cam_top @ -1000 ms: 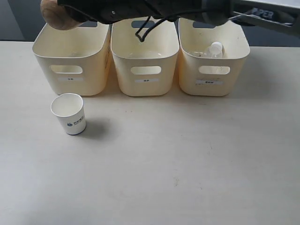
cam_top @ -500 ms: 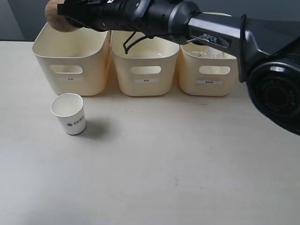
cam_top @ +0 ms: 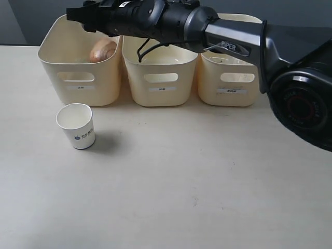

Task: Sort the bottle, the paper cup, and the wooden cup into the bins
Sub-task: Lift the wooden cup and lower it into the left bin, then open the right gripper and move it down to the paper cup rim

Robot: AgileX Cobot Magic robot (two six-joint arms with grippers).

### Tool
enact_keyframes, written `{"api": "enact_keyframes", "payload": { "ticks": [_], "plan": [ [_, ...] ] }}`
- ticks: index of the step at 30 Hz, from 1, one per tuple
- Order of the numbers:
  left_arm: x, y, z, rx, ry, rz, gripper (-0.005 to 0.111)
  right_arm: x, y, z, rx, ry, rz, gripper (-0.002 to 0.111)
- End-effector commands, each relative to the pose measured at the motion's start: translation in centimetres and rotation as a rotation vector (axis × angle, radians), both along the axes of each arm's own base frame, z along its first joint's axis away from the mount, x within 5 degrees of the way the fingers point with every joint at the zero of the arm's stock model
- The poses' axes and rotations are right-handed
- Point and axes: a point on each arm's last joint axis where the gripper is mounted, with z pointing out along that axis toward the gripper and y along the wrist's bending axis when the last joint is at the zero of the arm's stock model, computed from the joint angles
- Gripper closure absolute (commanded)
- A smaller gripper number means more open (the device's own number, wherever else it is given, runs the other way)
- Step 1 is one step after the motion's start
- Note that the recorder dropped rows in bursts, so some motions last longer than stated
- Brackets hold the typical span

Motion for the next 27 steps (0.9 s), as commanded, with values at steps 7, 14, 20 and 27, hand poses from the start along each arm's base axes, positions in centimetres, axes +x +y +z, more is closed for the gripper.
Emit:
{"api": "enact_keyframes", "payload": {
  "ticks": [7, 14, 20, 27],
  "plan": [
    [0.0, 0.0, 0.0, -0.003, -0.004, -0.003, 0.107, -1.6, 0.2, 1.4, -0.041, 0.087, 0.137, 0.062],
    [0.0, 0.0, 0.0, -0.003, -0.004, -0.003, 0.107, -4.4, 0.1, 4.1, -0.034, 0.234, 0.313, 0.062],
    [0.0, 0.0, 0.0, -0.003, -0.004, -0.003, 0.107, -6.1, 0.1, 4.0, -0.046, 0.421, 0.401, 0.062],
    [0.0, 0.0, 0.0, -0.003, -0.004, -0.003, 0.107, -6.4, -0.8, 2.6, -0.192, 0.537, 0.343, 0.062]
  ]
}}
